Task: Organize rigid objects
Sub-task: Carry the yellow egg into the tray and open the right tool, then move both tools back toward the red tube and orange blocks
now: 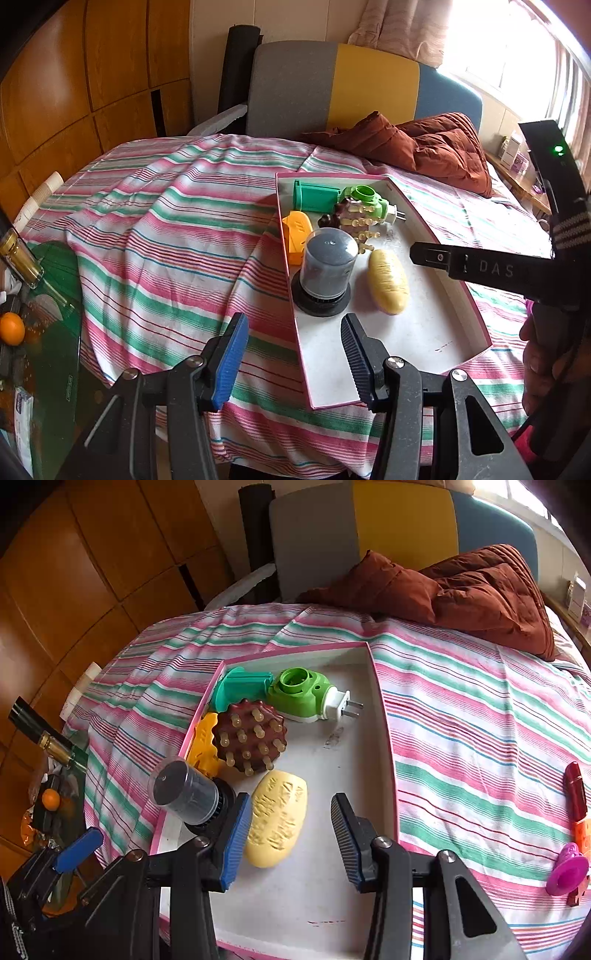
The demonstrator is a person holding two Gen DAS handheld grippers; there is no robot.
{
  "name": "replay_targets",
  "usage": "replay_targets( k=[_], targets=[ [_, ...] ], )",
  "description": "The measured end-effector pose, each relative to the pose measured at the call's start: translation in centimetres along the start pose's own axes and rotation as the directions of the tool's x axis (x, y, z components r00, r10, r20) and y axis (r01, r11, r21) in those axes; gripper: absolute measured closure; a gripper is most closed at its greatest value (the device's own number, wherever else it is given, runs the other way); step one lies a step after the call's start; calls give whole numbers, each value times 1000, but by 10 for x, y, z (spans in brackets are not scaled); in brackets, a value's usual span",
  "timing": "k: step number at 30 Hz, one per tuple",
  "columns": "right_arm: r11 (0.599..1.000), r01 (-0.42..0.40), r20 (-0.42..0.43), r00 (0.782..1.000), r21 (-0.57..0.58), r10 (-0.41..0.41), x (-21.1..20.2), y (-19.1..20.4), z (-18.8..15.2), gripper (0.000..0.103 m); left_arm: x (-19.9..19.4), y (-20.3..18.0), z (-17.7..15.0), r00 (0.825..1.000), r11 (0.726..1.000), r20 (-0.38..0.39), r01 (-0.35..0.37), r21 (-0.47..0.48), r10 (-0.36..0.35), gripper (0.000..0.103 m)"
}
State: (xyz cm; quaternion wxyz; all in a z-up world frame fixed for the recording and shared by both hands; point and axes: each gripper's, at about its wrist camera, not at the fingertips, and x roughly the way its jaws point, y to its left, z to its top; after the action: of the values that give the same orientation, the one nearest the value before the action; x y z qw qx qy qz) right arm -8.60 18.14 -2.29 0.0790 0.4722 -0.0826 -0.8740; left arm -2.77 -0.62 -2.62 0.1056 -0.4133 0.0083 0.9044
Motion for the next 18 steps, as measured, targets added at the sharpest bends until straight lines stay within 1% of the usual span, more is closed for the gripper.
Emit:
replay_targets(
  k=[4, 7, 13, 18],
  targets=[
    [999, 33, 23, 999, -8, -33, -10, -8, -3, 58, -4, -6, 0, 1000, 1000, 6, 6, 20, -6, 50],
    [999, 54, 50, 997, 6, -54, -20, -21, -4, 58, -5, -10, 1, 1000, 999, 11, 5, 34, -6, 50],
    [987, 125, 89, 987, 103, -134, -43, -71, -3, 58, -3, -22, 5, 1000, 998, 1, 16, 64, -16, 50],
    [957, 197, 103, 970, 211, -222, -62, -123, -3, 58, -4, -34, 8, 1000, 995, 4, 26, 93, -27, 50]
  ],
)
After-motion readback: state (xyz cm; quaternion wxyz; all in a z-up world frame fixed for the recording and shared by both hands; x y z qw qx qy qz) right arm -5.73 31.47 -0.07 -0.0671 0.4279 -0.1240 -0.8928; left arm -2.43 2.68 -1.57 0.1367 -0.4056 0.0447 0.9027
